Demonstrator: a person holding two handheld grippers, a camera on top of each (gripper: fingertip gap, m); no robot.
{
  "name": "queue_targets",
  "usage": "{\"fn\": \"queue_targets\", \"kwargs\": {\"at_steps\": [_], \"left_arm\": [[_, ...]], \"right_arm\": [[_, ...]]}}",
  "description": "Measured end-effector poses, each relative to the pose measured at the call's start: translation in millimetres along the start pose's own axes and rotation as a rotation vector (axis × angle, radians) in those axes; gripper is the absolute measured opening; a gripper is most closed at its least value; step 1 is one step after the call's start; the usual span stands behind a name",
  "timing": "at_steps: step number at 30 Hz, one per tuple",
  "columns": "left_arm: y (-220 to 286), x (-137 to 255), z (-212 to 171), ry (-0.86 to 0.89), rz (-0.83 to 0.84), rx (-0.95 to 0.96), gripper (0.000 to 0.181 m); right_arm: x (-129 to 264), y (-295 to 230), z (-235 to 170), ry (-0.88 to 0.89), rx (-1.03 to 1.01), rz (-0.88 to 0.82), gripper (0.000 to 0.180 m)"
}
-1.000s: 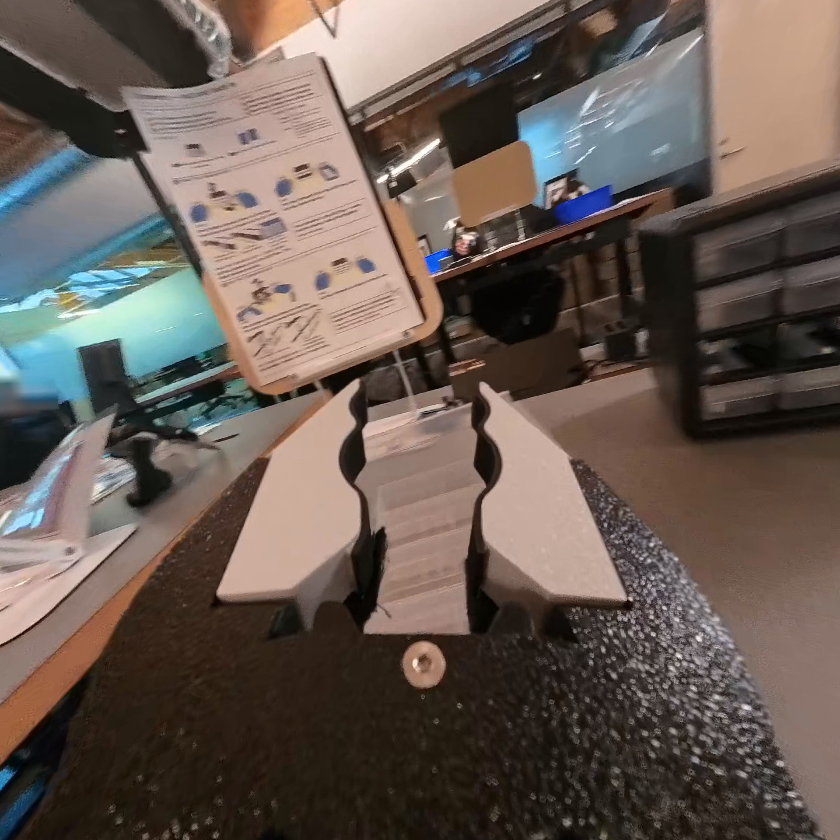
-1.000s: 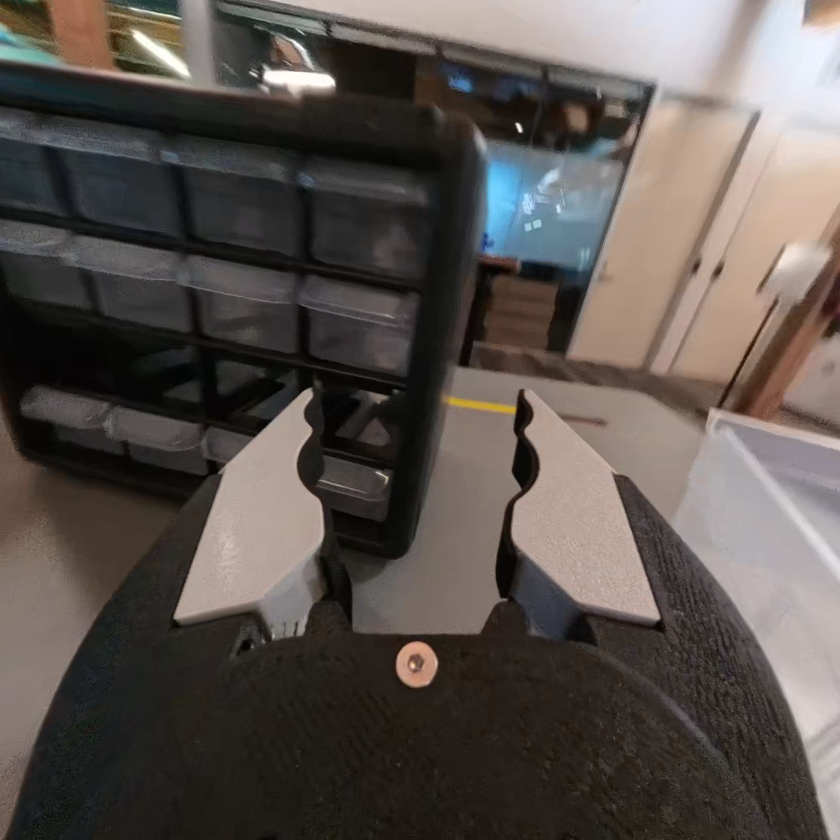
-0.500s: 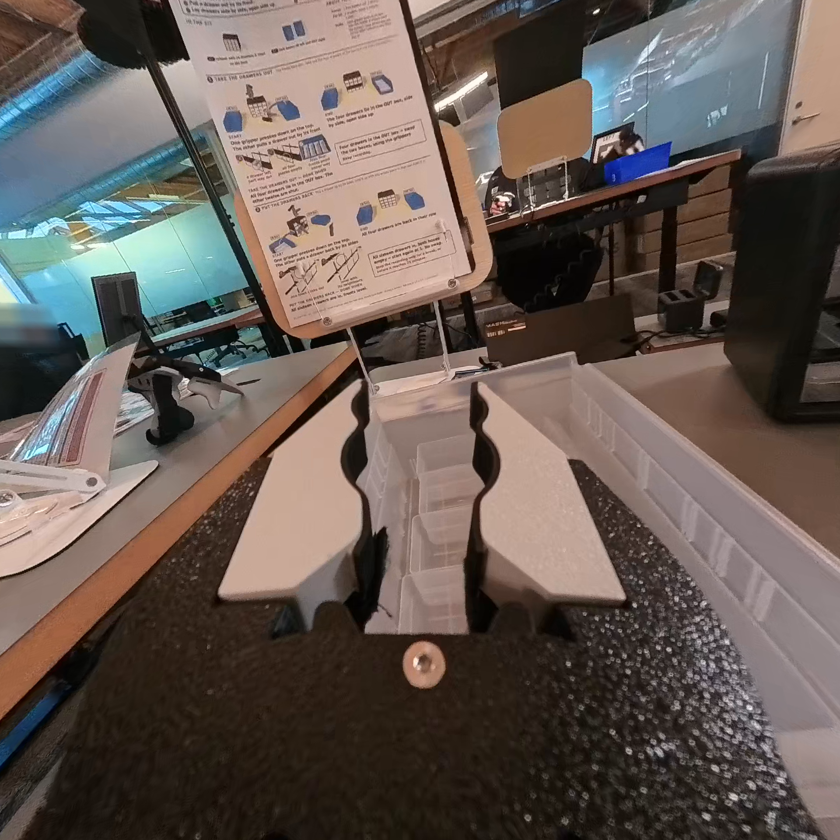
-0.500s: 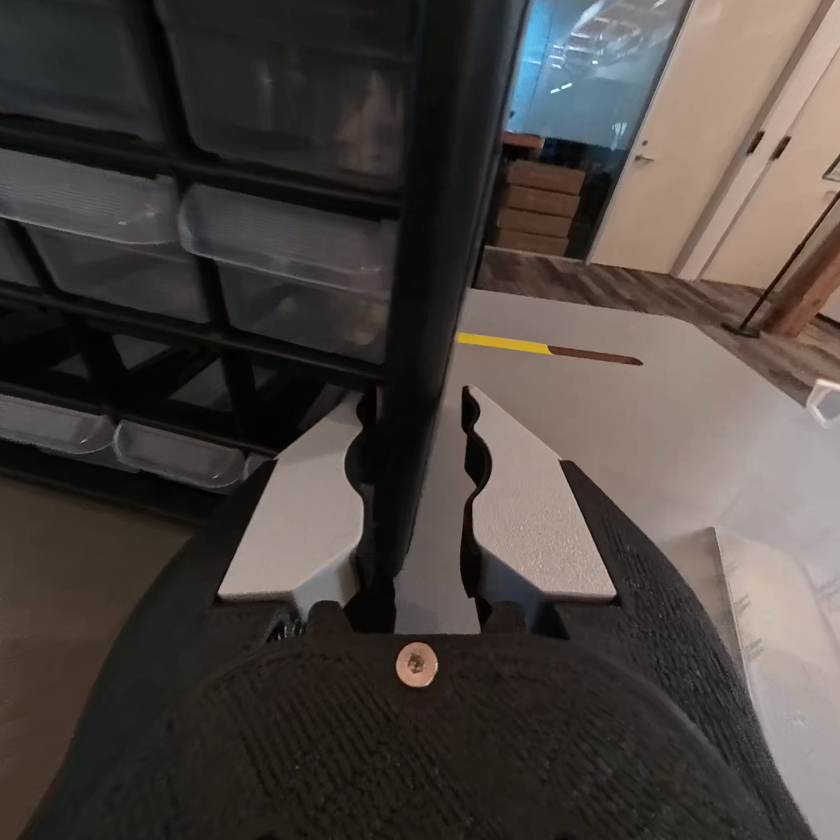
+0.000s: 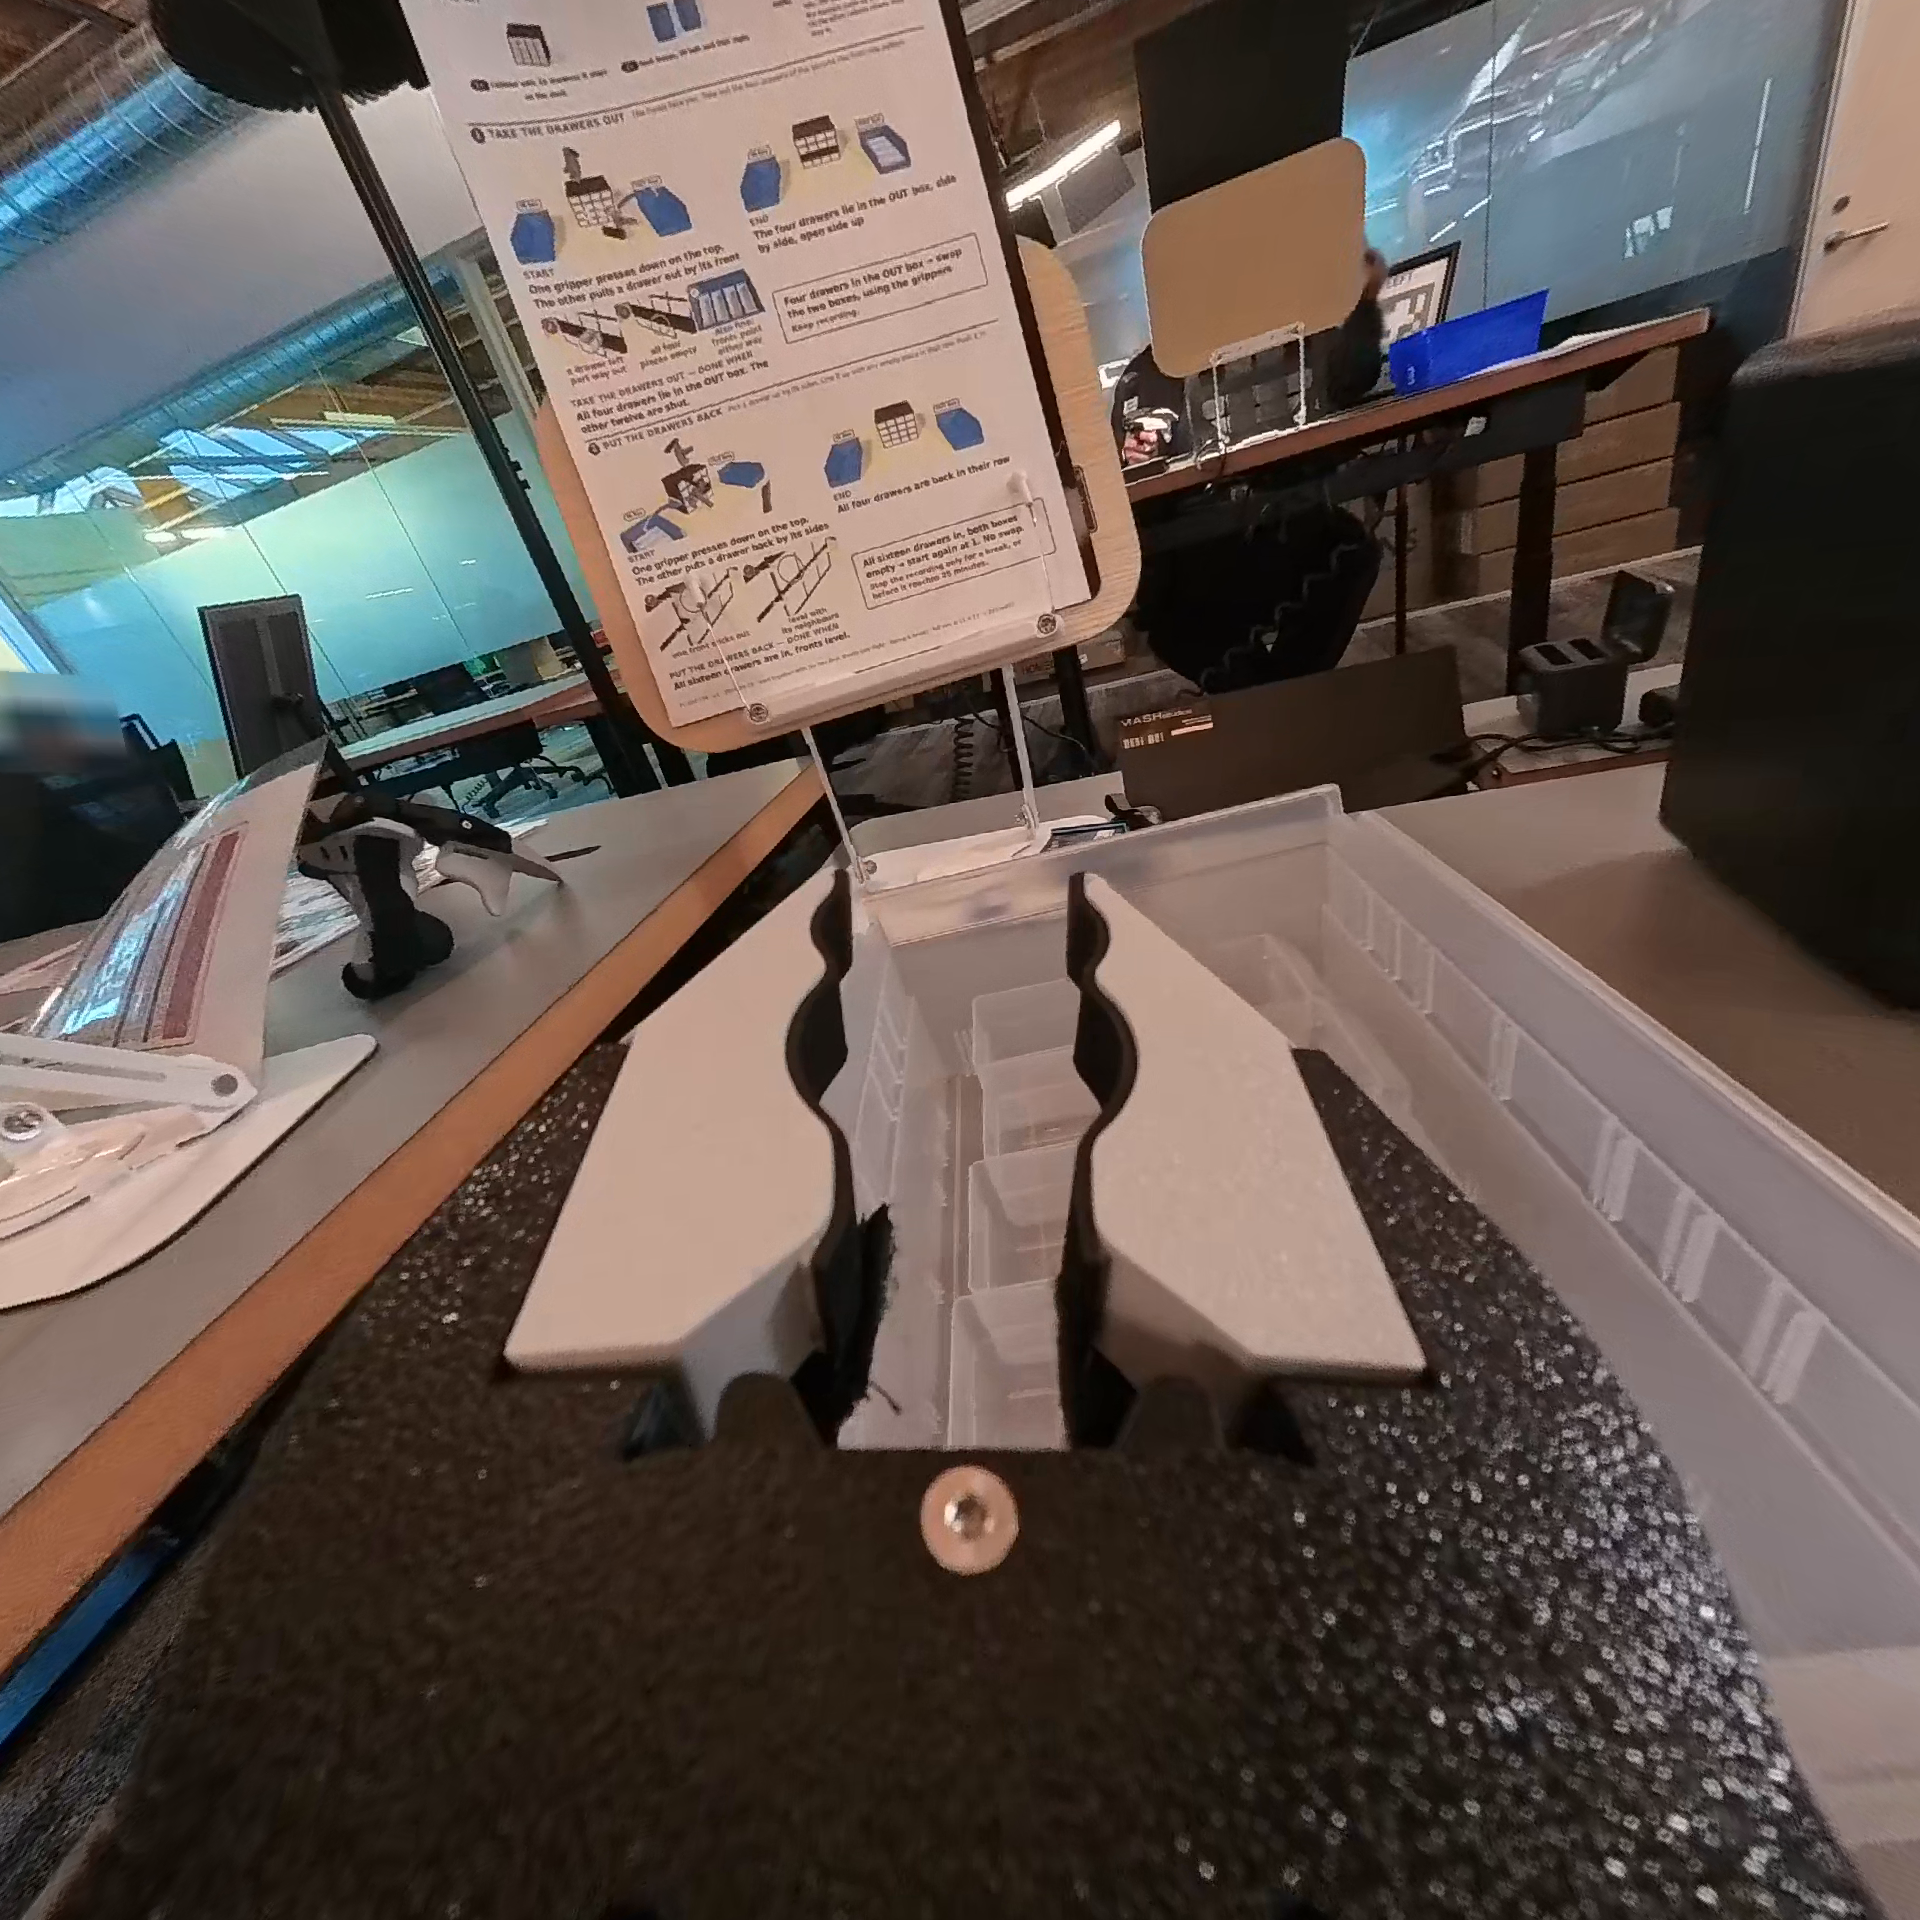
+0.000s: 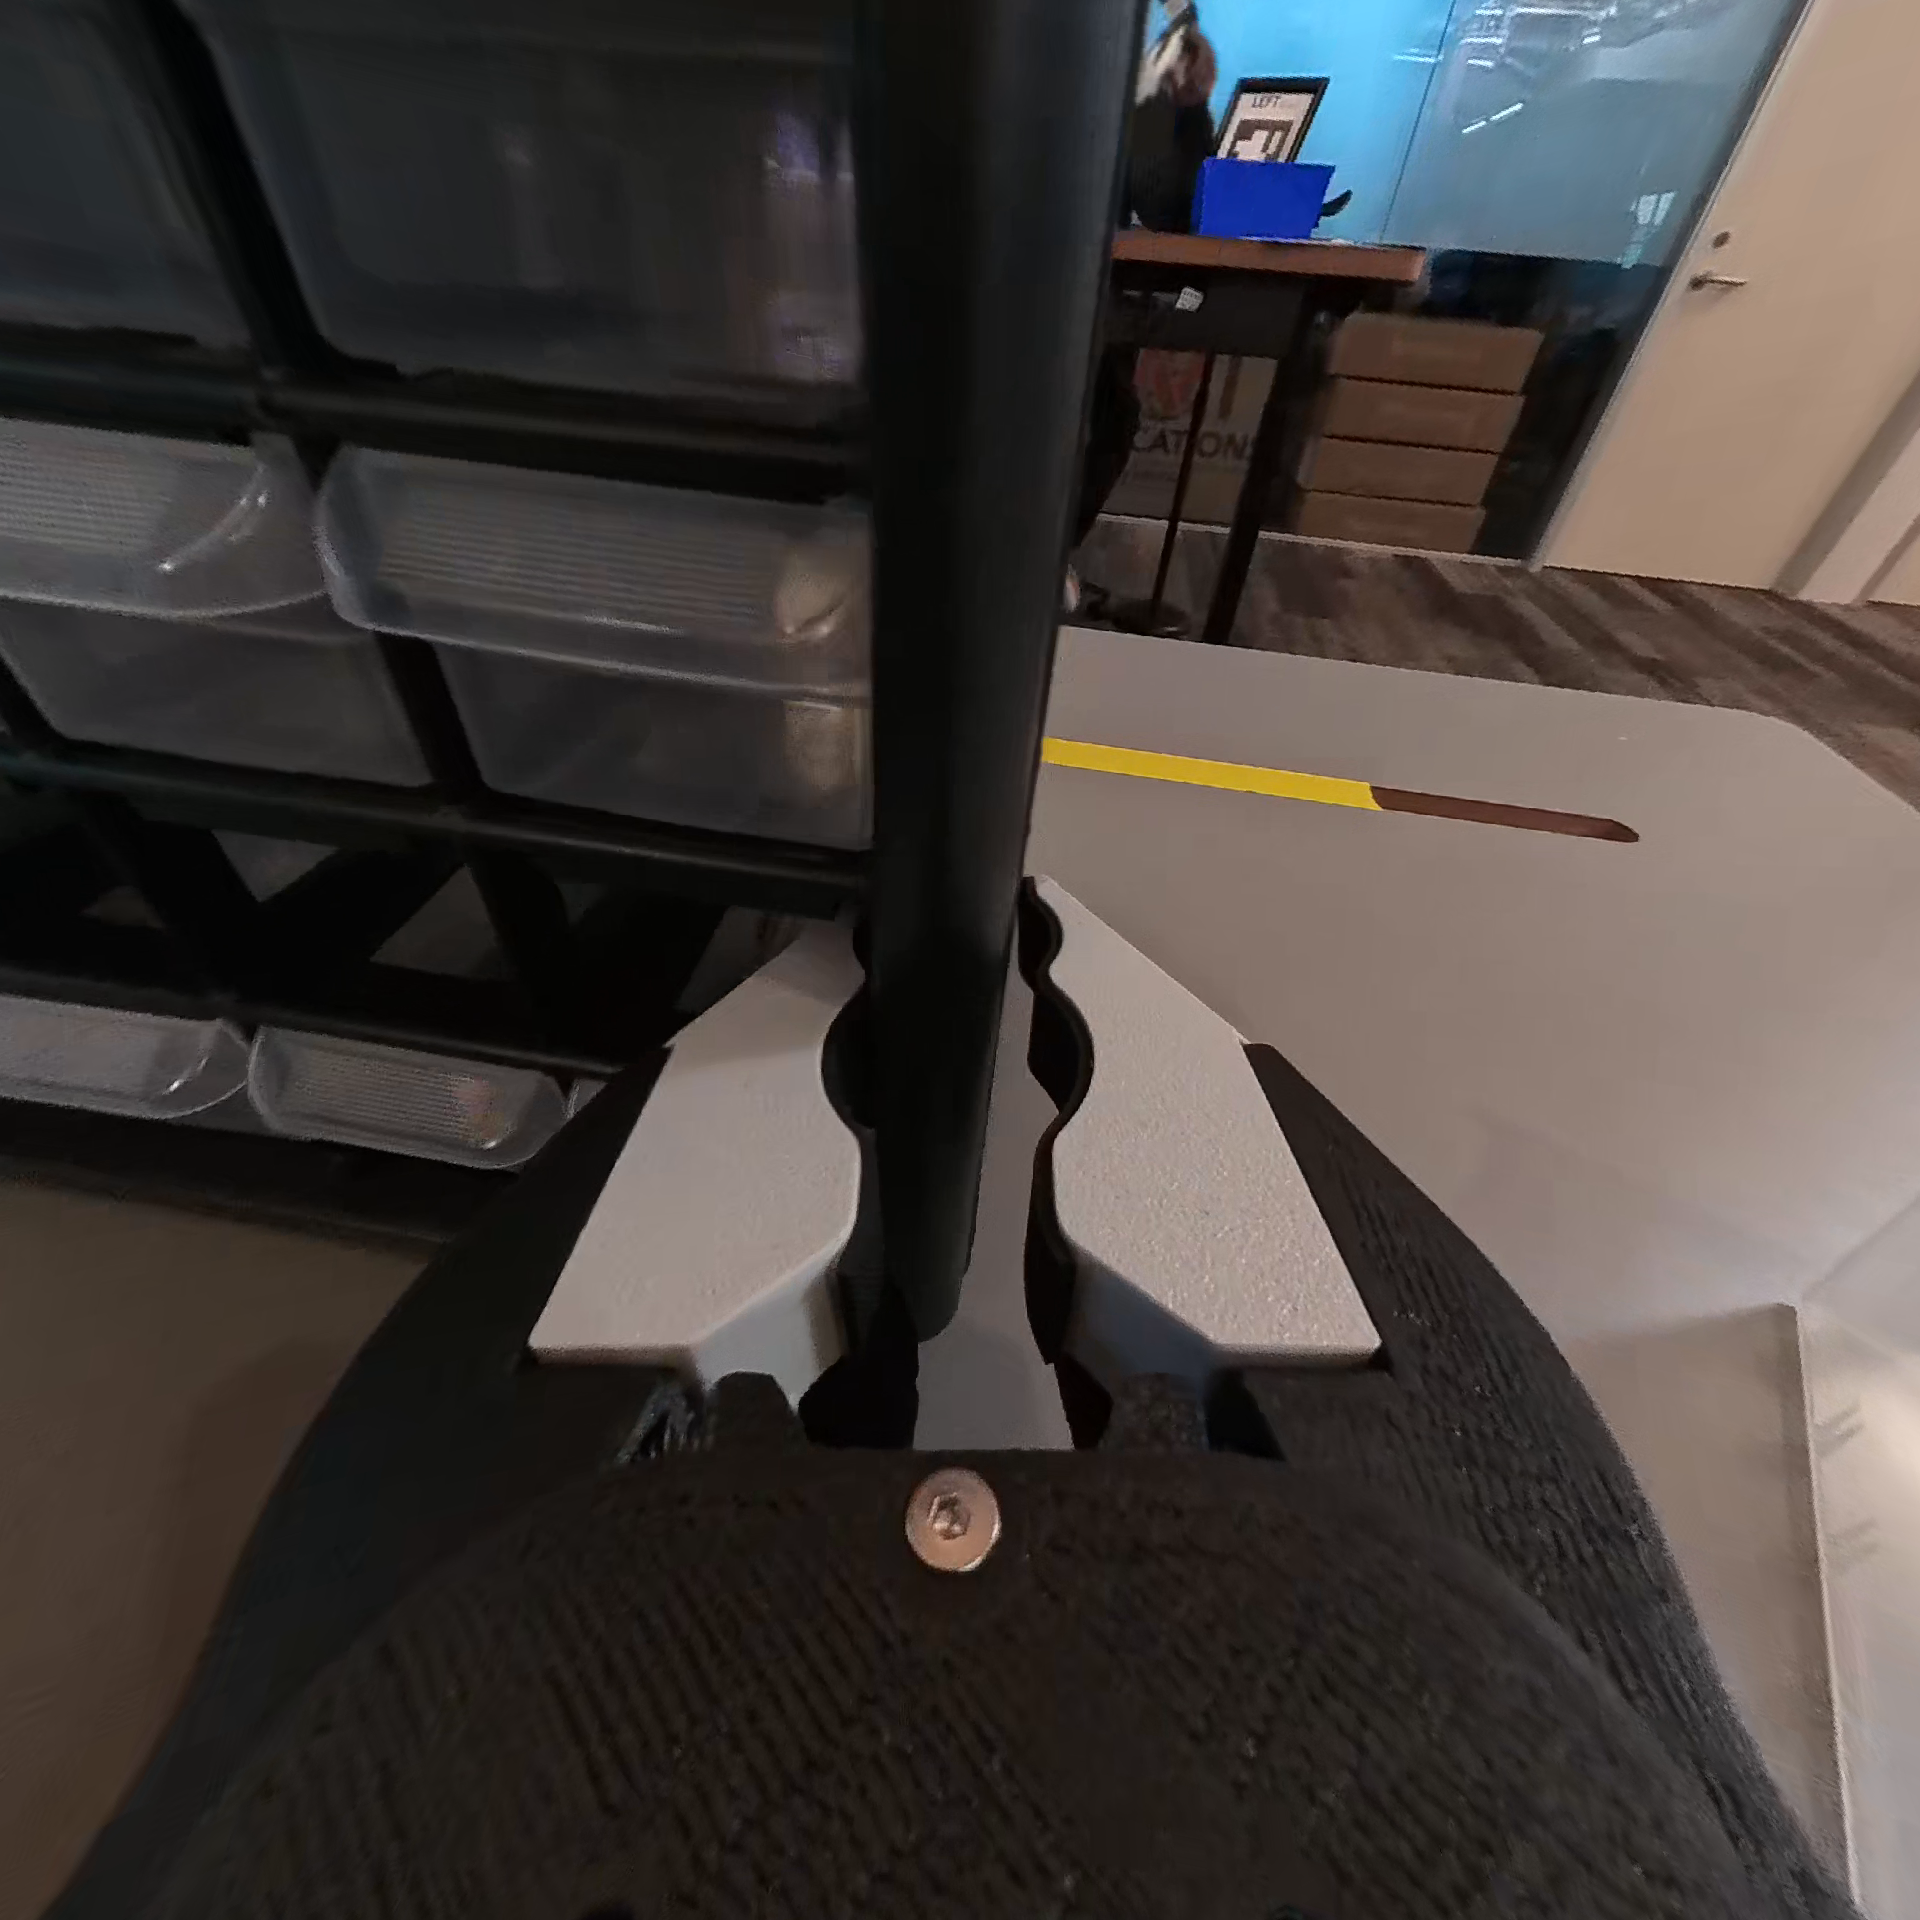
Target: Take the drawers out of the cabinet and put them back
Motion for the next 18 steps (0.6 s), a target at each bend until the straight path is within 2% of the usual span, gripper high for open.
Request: {"fn": "queue_targets", "kwargs": {"at_steps": [5, 10, 13, 15, 18], "left_arm": [[-4, 0, 1, -0.009, 0.003, 0.011, 0.04], [-1, -1, 2, -0.026, -0.011, -0.002, 0.041], [-3, -1, 3, -0.045, -0.015, -0.057, 0.044], [-6, 1, 4, -0.051, -0.042, -0.084, 0.046], [-4, 4, 5, -0.061, -0.184, -0.103, 0.04]], "right_arm": [[4, -8, 0, -0.016, 0.021, -0.019, 0.019], [16, -18, -1, -0.02, 0.036, -0.006, 0.026], [28, -20, -4, -0.003, -0.016, -0.014, 0.069], [43, -15, -3, 0.019, 0.011, -0.064, 0.089], [70, -12, 5, 0.117, 0.098, -0.122, 0.094]]}}
Point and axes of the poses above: each gripper's, where its closed fingertips meet, x back along the fingers, z out of its top, y = z × x across the jaws, the point moved 6 cm from there along x, back along the fingers, and after that the axes turned 5 degrees about z, right-handed, at the moved point
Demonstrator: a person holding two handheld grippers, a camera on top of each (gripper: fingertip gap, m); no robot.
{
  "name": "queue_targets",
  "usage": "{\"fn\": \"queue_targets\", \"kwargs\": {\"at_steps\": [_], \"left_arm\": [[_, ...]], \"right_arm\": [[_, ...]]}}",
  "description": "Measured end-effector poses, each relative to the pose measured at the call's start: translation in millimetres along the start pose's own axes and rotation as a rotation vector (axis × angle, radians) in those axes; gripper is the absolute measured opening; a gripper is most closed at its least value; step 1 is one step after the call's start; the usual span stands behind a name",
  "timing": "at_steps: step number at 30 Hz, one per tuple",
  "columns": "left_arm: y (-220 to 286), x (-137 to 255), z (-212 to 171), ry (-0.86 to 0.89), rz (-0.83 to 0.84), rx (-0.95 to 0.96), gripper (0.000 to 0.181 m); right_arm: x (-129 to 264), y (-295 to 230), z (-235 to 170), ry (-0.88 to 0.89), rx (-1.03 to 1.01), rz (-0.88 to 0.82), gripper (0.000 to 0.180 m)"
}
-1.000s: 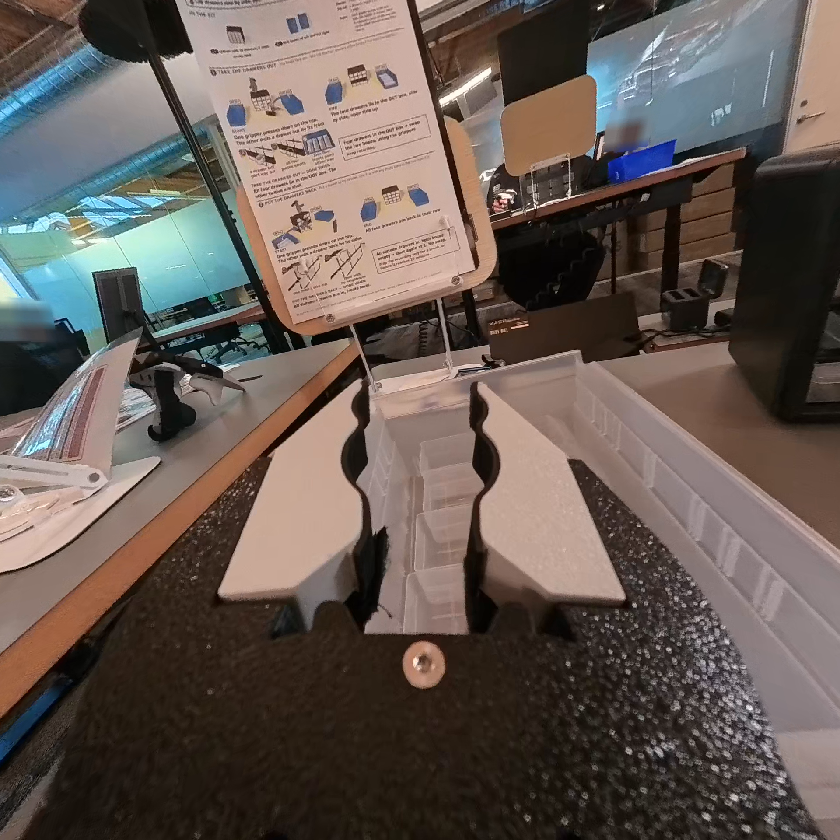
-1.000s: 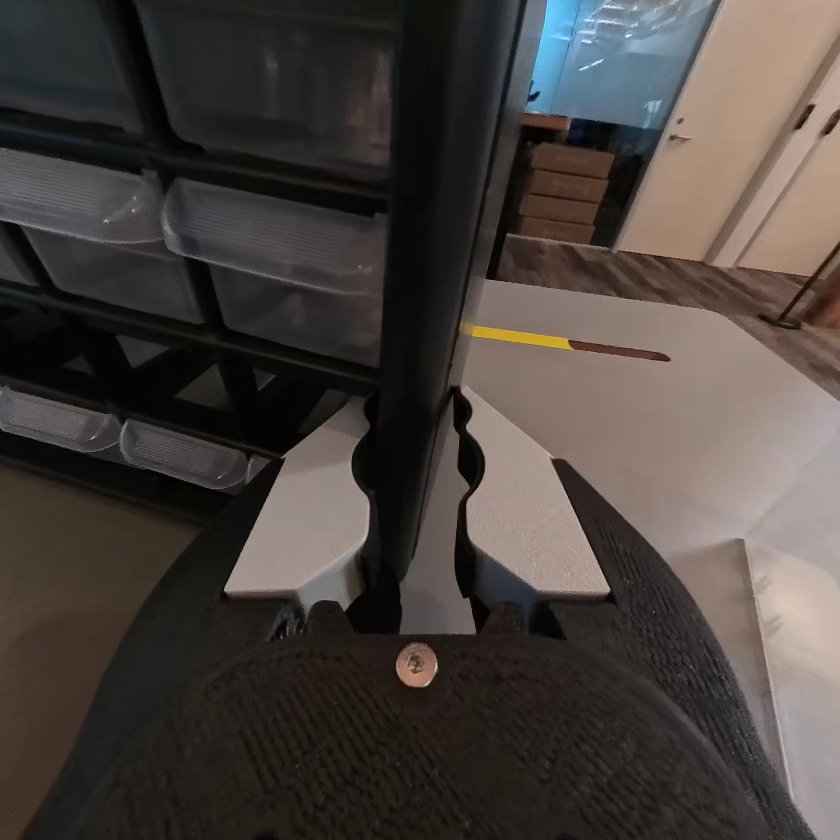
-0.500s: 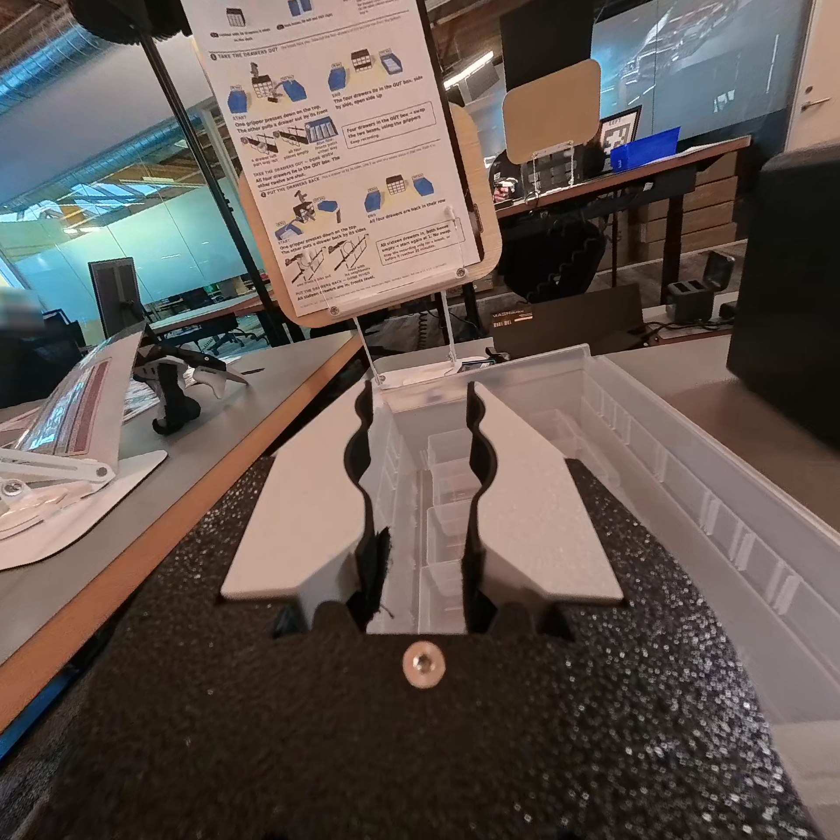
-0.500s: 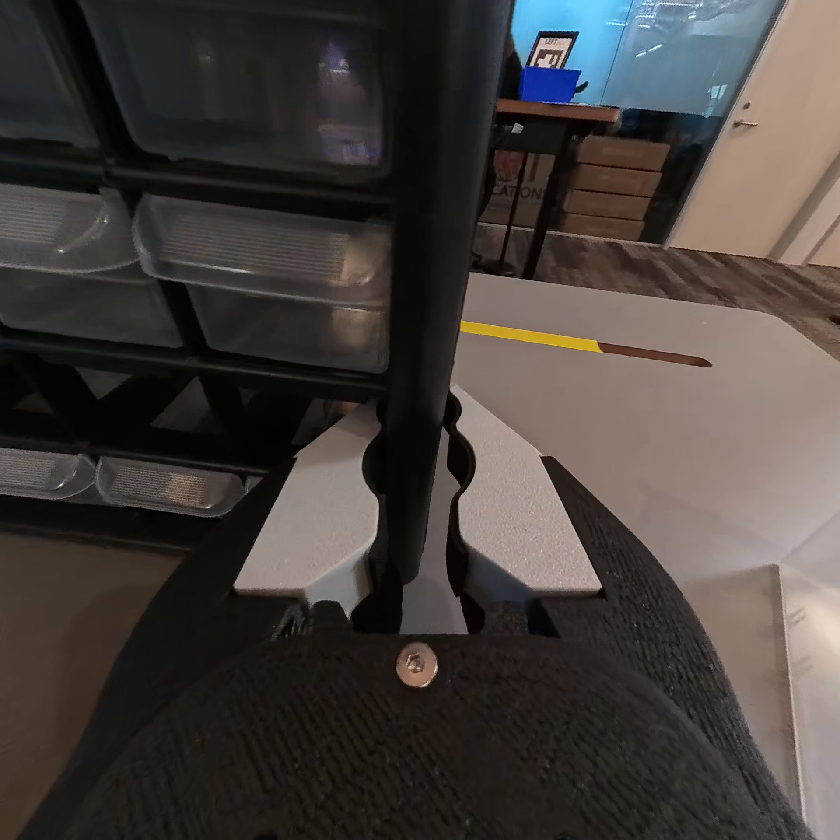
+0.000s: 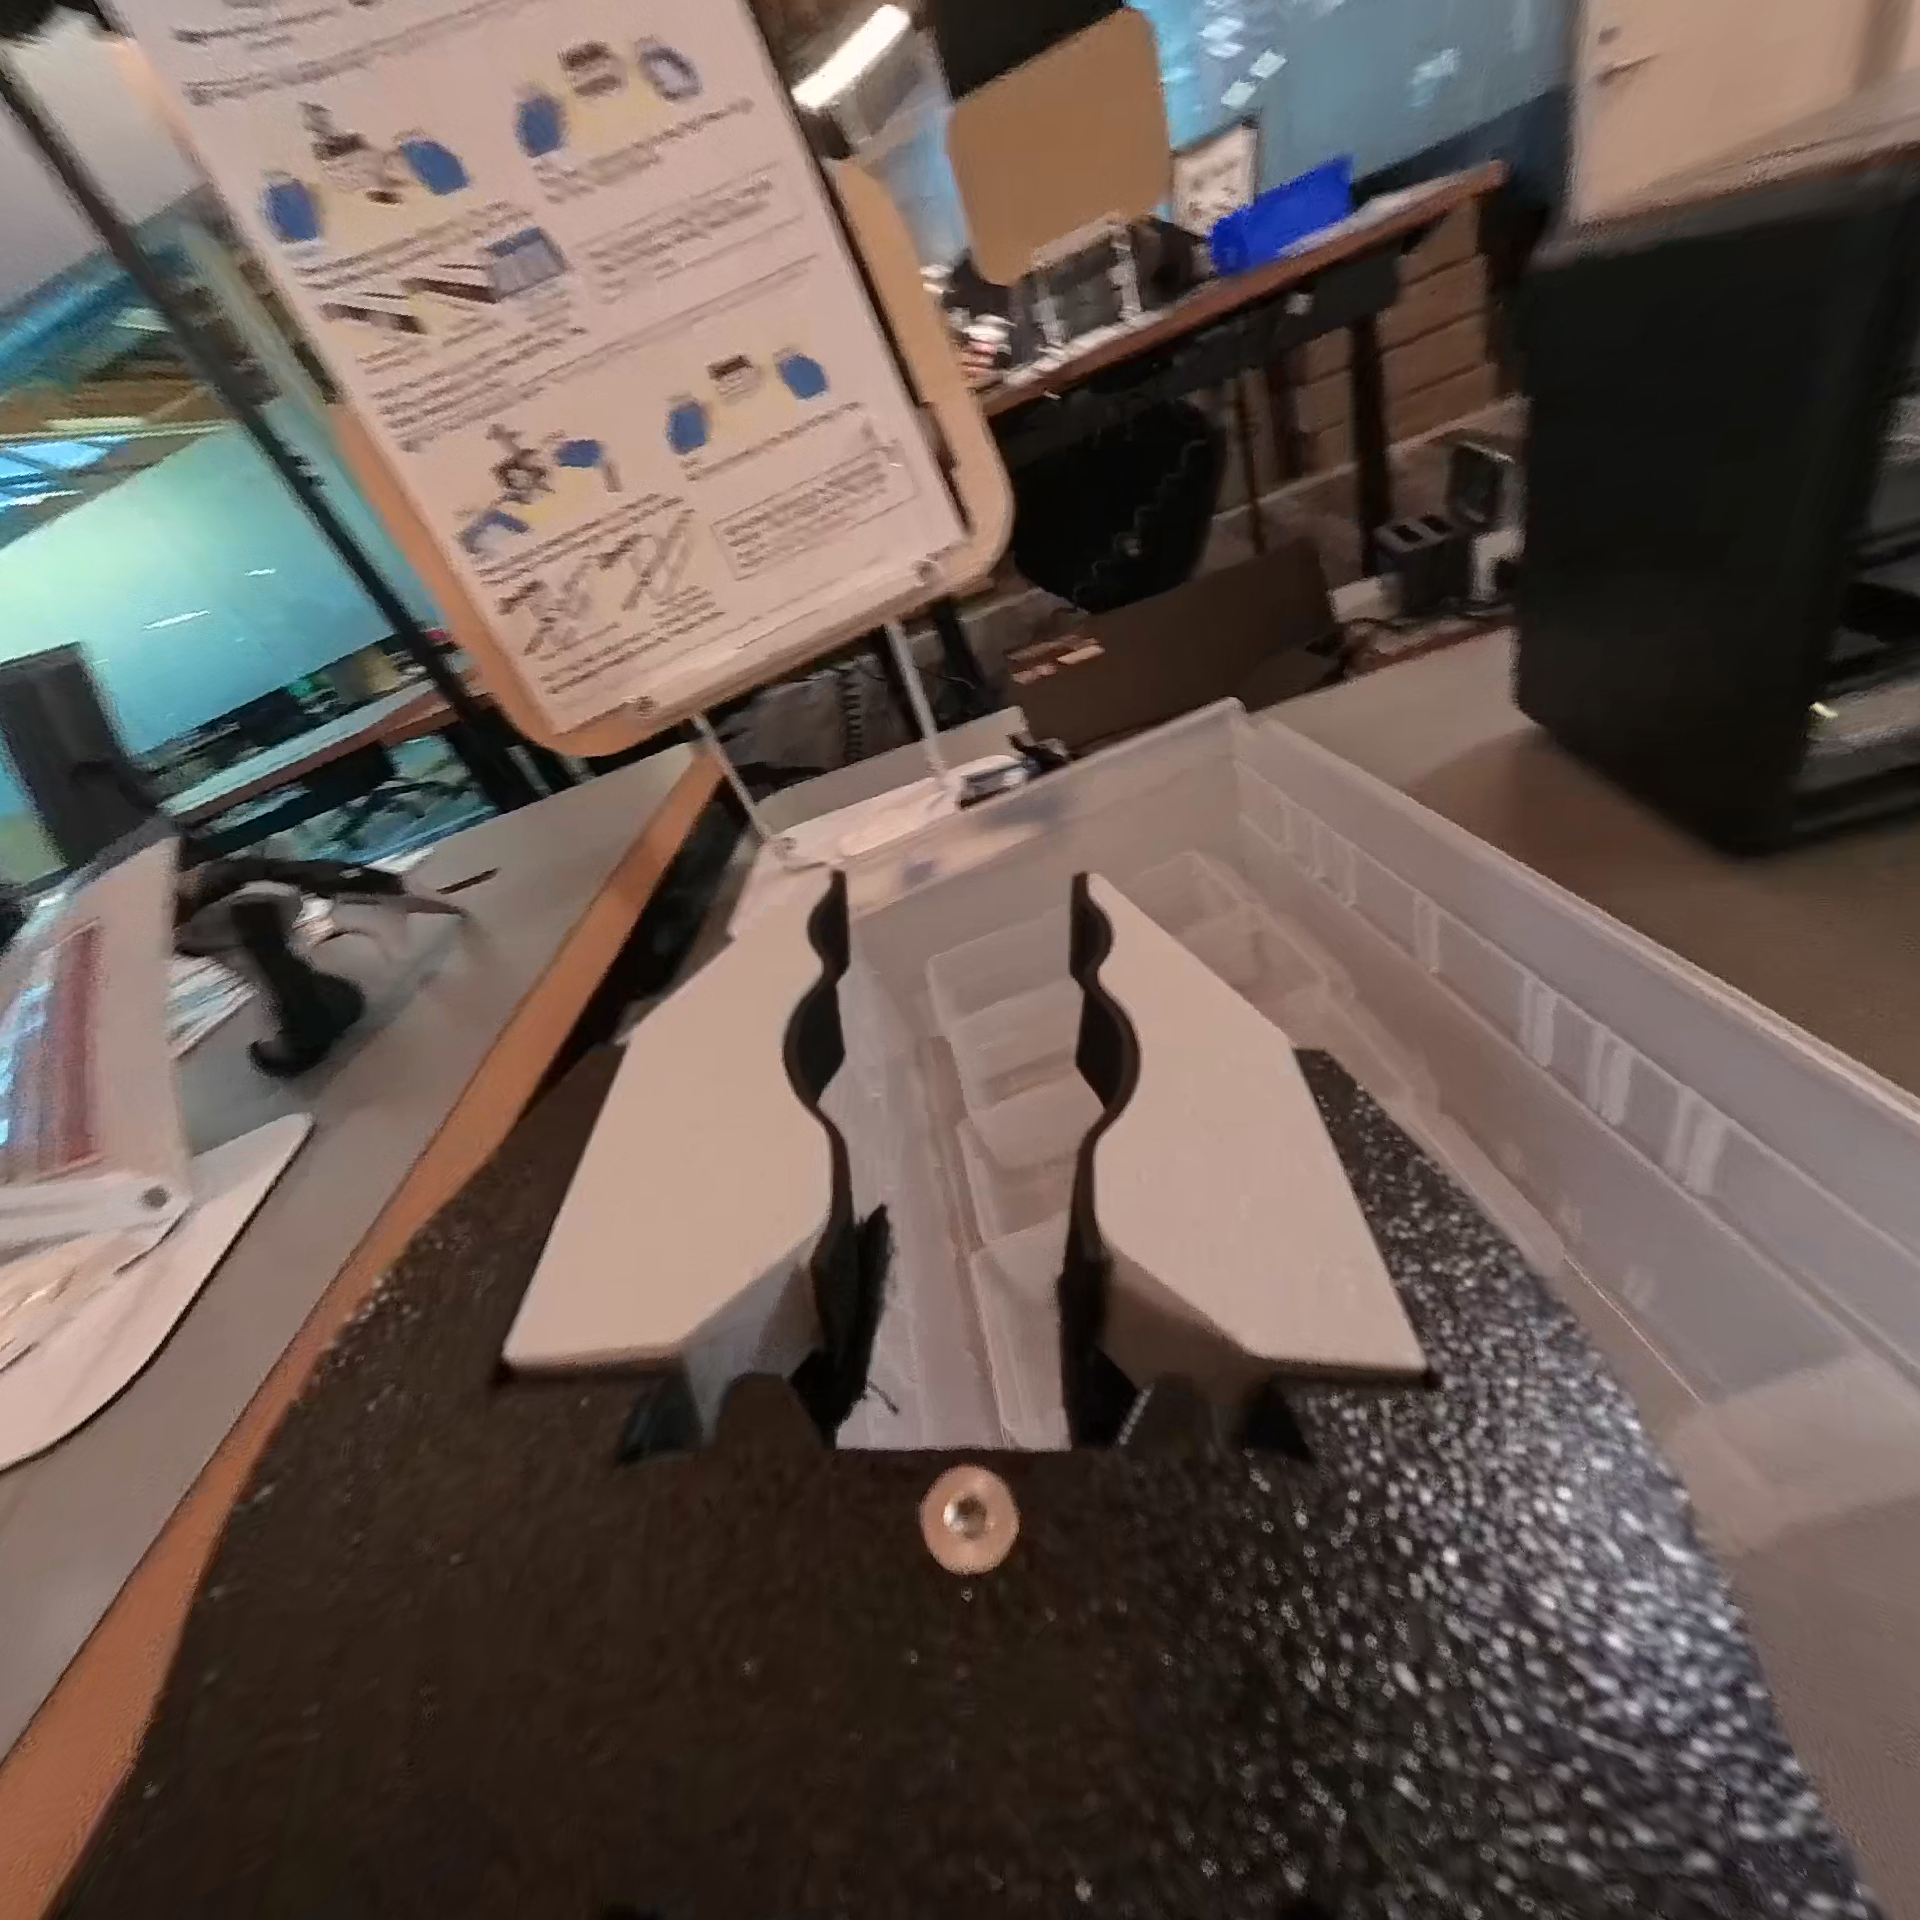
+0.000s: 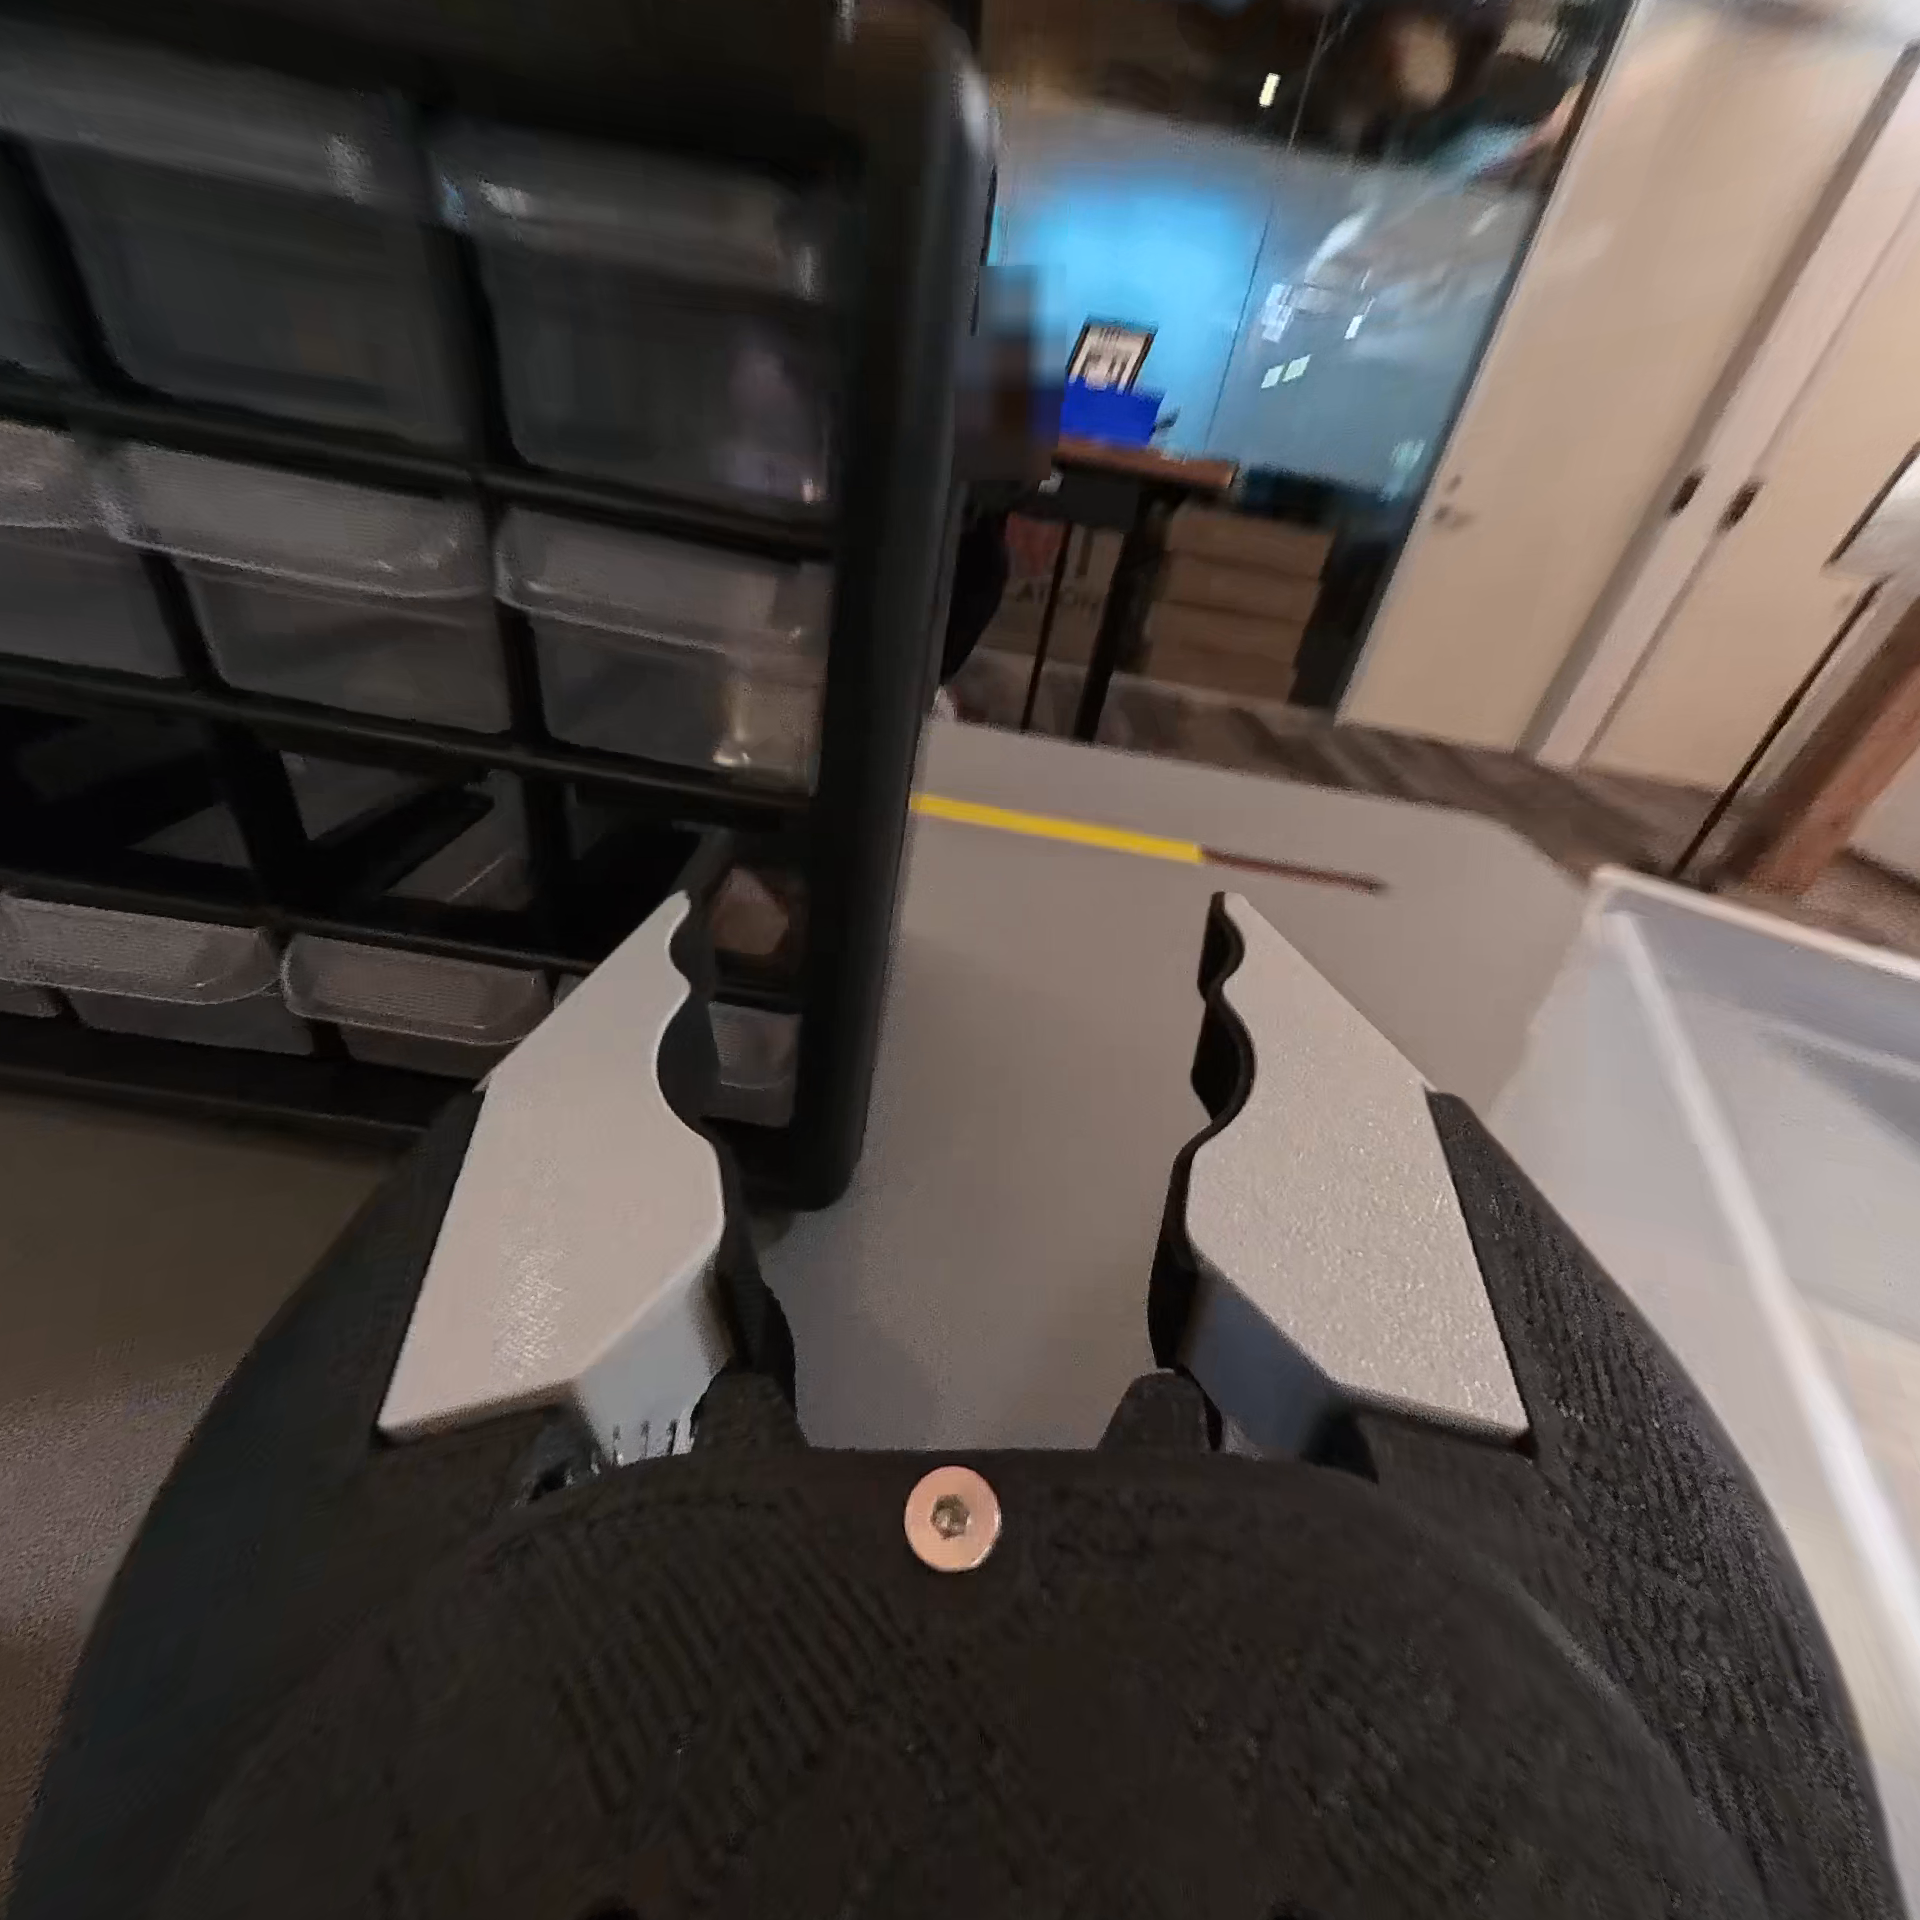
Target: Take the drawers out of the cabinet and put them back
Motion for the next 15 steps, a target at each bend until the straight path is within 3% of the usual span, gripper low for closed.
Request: {"fn": "queue_targets", "kwargs": {"at_steps": [5, 8, 13, 15], "left_arm": [[-1, -30, 6, -0.109, -0.126, -0.187, 0.054], [1, -70, 9, -0.207, -0.222, -0.254, 0.053], [16, -139, -13, -0.528, -0.434, -0.147, 0.051], [19, -159, -23, -0.698, -0.397, -0.029, 0.06]], "right_arm": [[29, -2, 22, 0.219, 0.109, -0.061, 0.092], [27, -12, 22, 0.234, 0.16, -0.026, 0.085], [18, -21, 14, 0.196, 0.198, 0.033, 0.081], [17, -21, 13, 0.192, 0.188, 0.041, 0.081]]}}
Point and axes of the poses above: each gripper's, where its closed fingertips meet, x back along the fingers, z out of its top, y = z × x across the jaws, the point moved 6 cm from there along x, back along the fingers, and after that the axes turned 5 degrees about z, right-handed, at the moved point
